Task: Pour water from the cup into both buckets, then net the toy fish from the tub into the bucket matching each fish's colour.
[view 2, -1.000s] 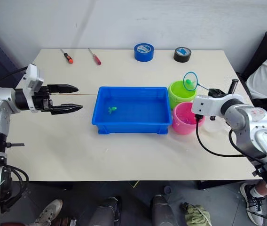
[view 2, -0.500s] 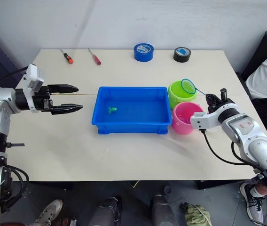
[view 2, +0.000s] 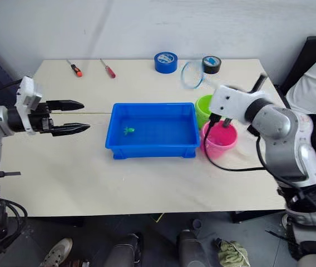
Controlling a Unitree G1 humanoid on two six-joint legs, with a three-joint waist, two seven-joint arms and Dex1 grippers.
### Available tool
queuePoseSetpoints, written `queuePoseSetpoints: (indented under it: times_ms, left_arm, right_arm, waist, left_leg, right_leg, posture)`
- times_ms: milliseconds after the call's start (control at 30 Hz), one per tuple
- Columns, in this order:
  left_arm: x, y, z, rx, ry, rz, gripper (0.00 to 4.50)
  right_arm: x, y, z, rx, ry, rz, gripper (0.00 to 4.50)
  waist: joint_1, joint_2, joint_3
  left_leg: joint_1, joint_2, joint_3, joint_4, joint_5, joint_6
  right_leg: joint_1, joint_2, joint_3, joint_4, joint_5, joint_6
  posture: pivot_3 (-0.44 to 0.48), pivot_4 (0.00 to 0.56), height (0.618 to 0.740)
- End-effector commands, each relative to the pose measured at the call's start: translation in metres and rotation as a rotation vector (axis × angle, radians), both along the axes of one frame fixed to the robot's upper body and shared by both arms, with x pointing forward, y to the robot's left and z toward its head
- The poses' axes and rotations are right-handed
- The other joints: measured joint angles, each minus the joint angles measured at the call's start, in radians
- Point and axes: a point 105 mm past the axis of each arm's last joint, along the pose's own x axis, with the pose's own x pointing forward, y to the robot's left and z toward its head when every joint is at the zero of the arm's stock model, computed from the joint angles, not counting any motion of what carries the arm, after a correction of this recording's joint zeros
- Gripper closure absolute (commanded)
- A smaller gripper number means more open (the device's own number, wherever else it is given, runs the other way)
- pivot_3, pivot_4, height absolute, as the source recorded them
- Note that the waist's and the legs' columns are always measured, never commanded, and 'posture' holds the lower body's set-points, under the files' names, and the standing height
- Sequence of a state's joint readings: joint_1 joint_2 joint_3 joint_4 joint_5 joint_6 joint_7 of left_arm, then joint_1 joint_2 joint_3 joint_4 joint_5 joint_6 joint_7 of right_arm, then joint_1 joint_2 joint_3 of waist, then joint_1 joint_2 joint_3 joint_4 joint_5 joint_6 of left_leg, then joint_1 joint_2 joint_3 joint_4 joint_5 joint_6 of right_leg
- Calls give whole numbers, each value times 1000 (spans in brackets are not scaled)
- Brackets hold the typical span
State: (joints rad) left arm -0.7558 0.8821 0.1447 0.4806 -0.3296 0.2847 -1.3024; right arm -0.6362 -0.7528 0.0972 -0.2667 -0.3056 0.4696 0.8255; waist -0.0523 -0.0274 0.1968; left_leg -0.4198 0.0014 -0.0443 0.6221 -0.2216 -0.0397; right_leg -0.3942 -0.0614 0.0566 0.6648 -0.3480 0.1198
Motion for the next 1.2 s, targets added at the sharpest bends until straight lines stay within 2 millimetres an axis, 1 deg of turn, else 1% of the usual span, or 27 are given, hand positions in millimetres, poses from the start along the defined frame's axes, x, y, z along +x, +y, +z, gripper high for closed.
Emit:
queuePoseSetpoints:
  times_ms: [33,100,133,200,233,333,500,700,933,1000,1067,1133,1200]
  left_arm:
    - [-8,10,15,-1,-55,28,187]
    - [-14,17,16,0,-53,50,187]
    - [-17,21,18,-3,-54,61,187]
    - [-20,25,19,-5,-55,74,187]
    - [-22,27,20,-13,-59,80,187]
    - [-26,31,23,-51,-79,93,187]
    - [-30,30,24,-83,-109,99,187]
    - [-37,29,24,-104,-107,78,187]
    - [-36,25,26,-124,-119,75,187]
    - [-36,25,27,-126,-124,76,187]
    - [-35,24,27,-127,-127,77,187]
    - [-34,23,27,-128,-134,80,187]
    - [-33,22,26,-128,-137,81,187]
  right_arm:
    - [-11,17,-17,78,206,77,4500]
    - [-15,29,-36,89,329,112,4500]
    - [-14,33,-42,92,362,112,4500]
    - [-12,38,-48,97,398,105,4500]
    - [-7,41,-52,97,408,94,4500]
    - [3,55,-64,107,443,88,4500]
    - [9,81,-76,127,497,114,4500]
    - [15,106,-83,159,528,119,4500]
    - [19,133,-88,196,540,118,4500]
    - [18,146,-86,244,548,135,4500]
    - [19,153,-84,272,551,141,4500]
    - [19,163,-78,360,562,163,4500]
    - [19,169,-71,429,563,176,4500]
  waist:
    - [4,0,0]
    - [6,0,0]
    - [5,0,0]
    - [3,0,0]
    - [2,0,0]
    - [-4,0,0]
    - [-3,0,0]
    - [-6,0,0]
    - [-5,0,0]
    - [-7,0,0]
    - [-8,0,0]
    - [-7,0,0]
    - [-7,0,0]
  left_leg:
    - [0,0,0,0,0,0]
    - [-1,0,0,1,0,1]
    - [-1,0,-1,1,0,1]
    - [-1,0,-1,1,0,1]
    - [-1,0,-1,1,0,1]
    - [0,0,-1,1,0,1]
    - [-1,1,-1,0,0,0]
    - [0,1,0,0,0,0]
    - [0,0,0,0,0,0]
    - [0,0,0,0,0,0]
    - [0,0,0,0,0,0]
    - [0,0,0,0,0,0]
    - [-1,1,-1,0,0,0]
  right_leg:
    - [0,0,0,0,0,0]
    - [0,-1,0,-1,0,0]
    - [0,-1,0,-1,0,0]
    - [0,-1,1,-1,0,0]
    - [-1,-1,1,-1,0,0]
    - [-1,-1,1,0,0,0]
    - [-3,-1,1,2,0,0]
    - [-3,-1,2,2,0,0]
    - [-4,-1,1,3,0,0]
    - [-4,0,1,3,0,0]
    - [-4,0,1,3,0,0]
    - [-4,0,1,4,0,0]
    - [-4,0,1,4,0,0]
  posture:
    - [0,150,734]
    - [0,150,734]
    - [0,150,734]
    - [0,150,734]
    - [0,150,734]
    - [0,150,734]
    - [0,150,734]
    - [0,150,734]
    - [0,150,734]
    - [0,150,734]
    - [0,150,734]
    - [0,150,734]
    - [0,150,734]
